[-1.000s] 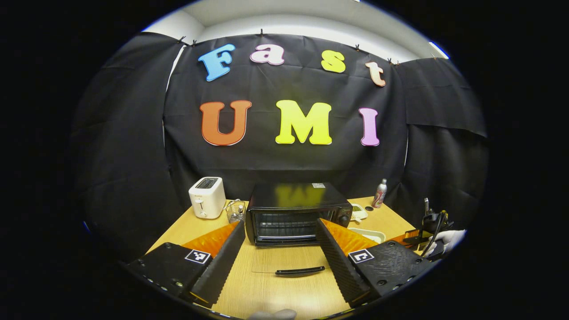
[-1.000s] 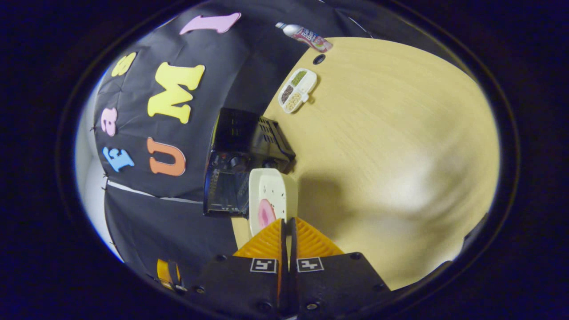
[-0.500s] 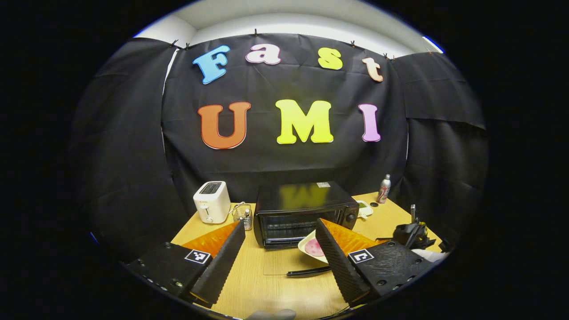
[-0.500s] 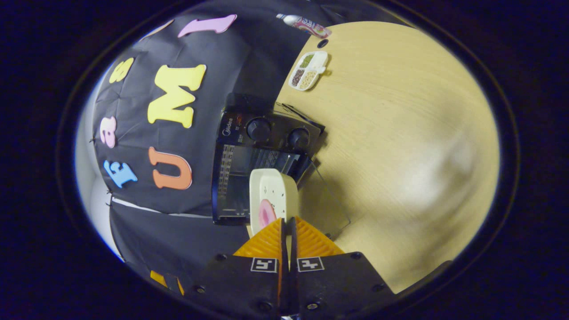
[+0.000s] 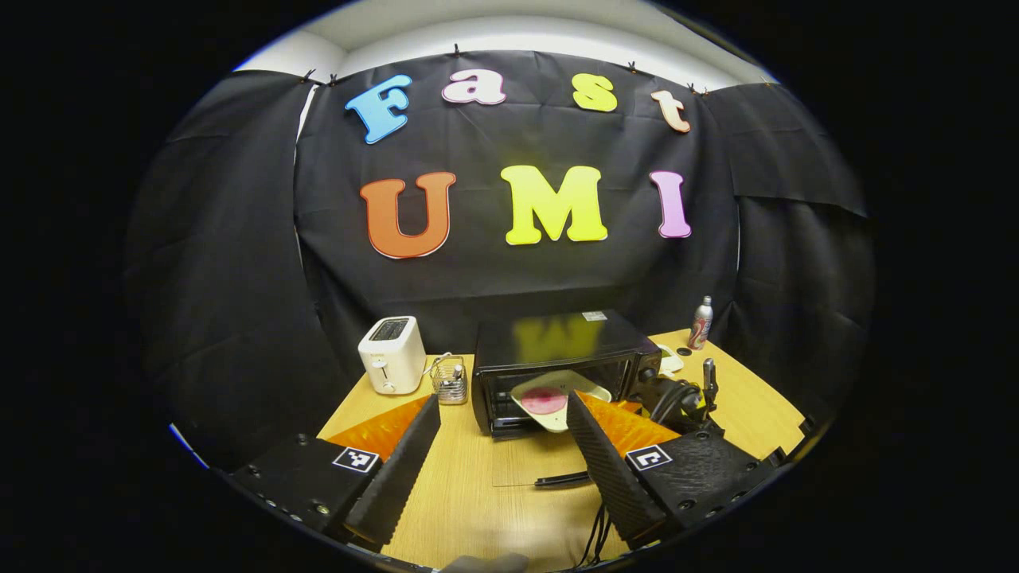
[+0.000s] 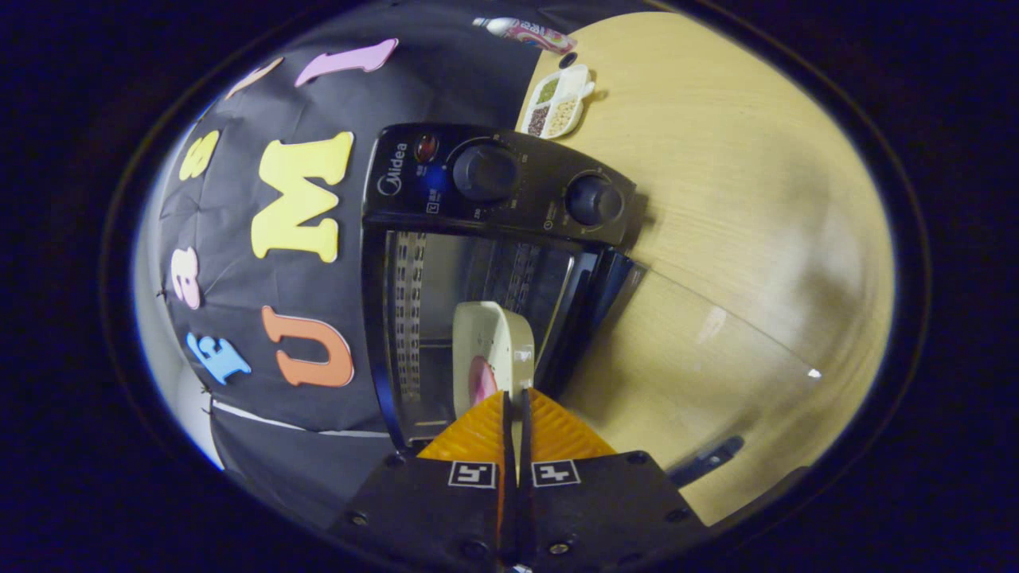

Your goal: Open the electric oven with the left hand, put the food in, and close the electric oven.

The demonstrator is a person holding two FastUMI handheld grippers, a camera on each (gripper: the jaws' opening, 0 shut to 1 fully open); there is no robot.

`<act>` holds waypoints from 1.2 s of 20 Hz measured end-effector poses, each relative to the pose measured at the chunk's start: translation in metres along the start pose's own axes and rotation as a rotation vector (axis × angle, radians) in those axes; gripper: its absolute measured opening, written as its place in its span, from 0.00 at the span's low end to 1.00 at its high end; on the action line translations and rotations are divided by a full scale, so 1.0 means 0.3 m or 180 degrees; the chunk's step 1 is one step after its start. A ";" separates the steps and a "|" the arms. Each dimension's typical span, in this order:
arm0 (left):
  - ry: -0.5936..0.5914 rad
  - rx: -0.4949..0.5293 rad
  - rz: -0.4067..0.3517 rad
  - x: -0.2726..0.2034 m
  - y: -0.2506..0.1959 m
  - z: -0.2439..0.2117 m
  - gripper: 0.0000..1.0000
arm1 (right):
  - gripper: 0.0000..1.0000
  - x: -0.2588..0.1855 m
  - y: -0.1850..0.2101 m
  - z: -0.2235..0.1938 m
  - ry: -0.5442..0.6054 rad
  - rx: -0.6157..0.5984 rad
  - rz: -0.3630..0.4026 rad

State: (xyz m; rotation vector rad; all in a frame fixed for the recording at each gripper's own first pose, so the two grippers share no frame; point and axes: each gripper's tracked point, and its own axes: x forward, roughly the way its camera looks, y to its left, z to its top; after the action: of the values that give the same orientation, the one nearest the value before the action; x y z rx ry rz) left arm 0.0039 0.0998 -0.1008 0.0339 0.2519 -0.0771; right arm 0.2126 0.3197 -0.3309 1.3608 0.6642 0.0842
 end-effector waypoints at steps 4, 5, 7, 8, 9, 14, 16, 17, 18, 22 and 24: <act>0.0057 -0.0032 0.0025 0.028 0.030 -0.014 0.96 | 0.00 0.094 0.002 0.058 -0.0256 0.0014 -0.0024; 0.0079 -0.0035 0.0034 0.035 0.036 -0.020 0.97 | 0.04 0.112 -0.010 0.064 -0.0274 0.0024 -0.0058; 0.0091 -0.0051 0.0046 0.045 0.047 -0.024 0.97 | 0.00 0.135 -0.029 0.062 -0.0272 0.0034 -0.0099; 0.0101 -0.0052 0.0053 0.048 0.050 -0.028 0.97 | 0.00 0.138 -0.025 0.068 -0.0302 0.0022 -0.0045; 0.0100 -0.0058 0.0047 0.051 0.050 -0.034 0.97 | 0.04 0.141 -0.014 0.082 -0.0355 0.0016 0.0023; 0.0113 -0.0109 0.0077 0.051 0.066 -0.034 0.97 | 0.12 0.121 0.060 0.095 -0.0346 -0.0152 0.0301; 0.0117 -0.0125 0.0095 0.047 0.070 -0.037 0.97 | 0.25 0.109 0.065 0.081 -0.0285 -0.0303 0.0279; 0.0107 -0.0143 0.0103 0.049 0.070 -0.034 0.97 | 0.23 0.099 0.061 0.072 -0.0230 -0.0371 0.0260; 0.0091 -0.0156 0.0100 0.045 0.067 -0.030 0.97 | 0.40 0.085 0.058 0.070 -0.0210 -0.0437 0.0233; 0.0007 -0.0139 0.0132 0.032 0.060 -0.011 0.97 | 0.62 -0.019 0.061 0.056 -0.0120 -0.0690 0.0139; -0.0023 -0.0138 0.0147 0.021 0.055 -0.011 0.96 | 0.75 -0.088 0.050 0.053 -0.0041 -0.0914 0.0044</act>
State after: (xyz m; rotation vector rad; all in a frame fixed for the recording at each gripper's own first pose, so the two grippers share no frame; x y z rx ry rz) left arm 0.0105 0.1158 -0.1053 -0.0035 0.2453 -0.0258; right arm 0.2035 0.2979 -0.3058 1.0888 0.6065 0.1752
